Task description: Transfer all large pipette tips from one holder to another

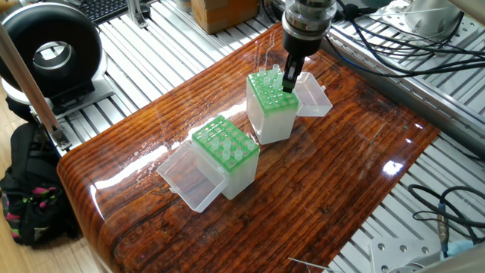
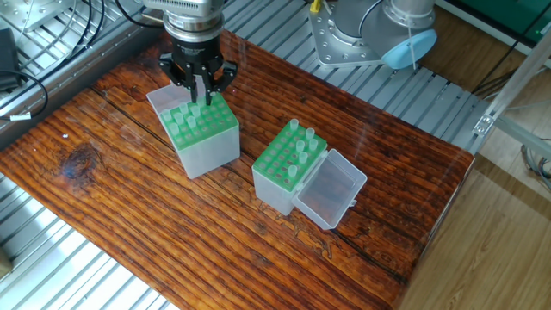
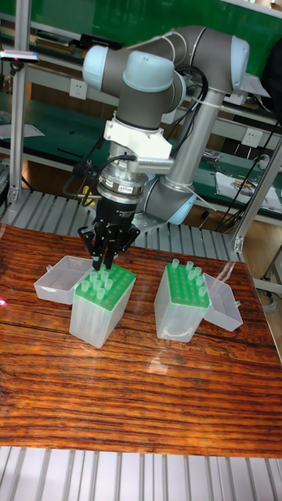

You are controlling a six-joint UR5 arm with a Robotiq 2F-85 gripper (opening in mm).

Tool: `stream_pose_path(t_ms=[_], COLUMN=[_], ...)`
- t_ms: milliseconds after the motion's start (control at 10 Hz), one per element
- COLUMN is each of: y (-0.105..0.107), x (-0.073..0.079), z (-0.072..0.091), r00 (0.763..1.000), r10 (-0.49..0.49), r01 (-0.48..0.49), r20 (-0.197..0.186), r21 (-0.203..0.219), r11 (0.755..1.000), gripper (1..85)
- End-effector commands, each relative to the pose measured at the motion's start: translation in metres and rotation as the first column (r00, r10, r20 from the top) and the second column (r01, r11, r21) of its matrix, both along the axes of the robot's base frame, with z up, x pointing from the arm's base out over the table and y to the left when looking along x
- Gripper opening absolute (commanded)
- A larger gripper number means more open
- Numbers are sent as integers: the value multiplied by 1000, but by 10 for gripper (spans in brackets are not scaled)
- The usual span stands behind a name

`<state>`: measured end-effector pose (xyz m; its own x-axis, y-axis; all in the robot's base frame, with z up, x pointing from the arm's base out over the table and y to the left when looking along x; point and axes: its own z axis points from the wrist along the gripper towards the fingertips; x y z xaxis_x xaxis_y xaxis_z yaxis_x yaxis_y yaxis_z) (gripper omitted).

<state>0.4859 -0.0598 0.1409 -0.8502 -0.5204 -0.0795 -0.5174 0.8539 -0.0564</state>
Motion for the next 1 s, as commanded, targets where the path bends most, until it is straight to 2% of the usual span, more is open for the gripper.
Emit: stream_pose_path(t_ms=[0,900], y=[2,1], x=[2,5], z=[0,9], r00=[1000,1000], r10=[-4,-10], r01=[4,10], r20=[8,11], r21=[13,6], r11=[1000,1000], gripper=[273,203])
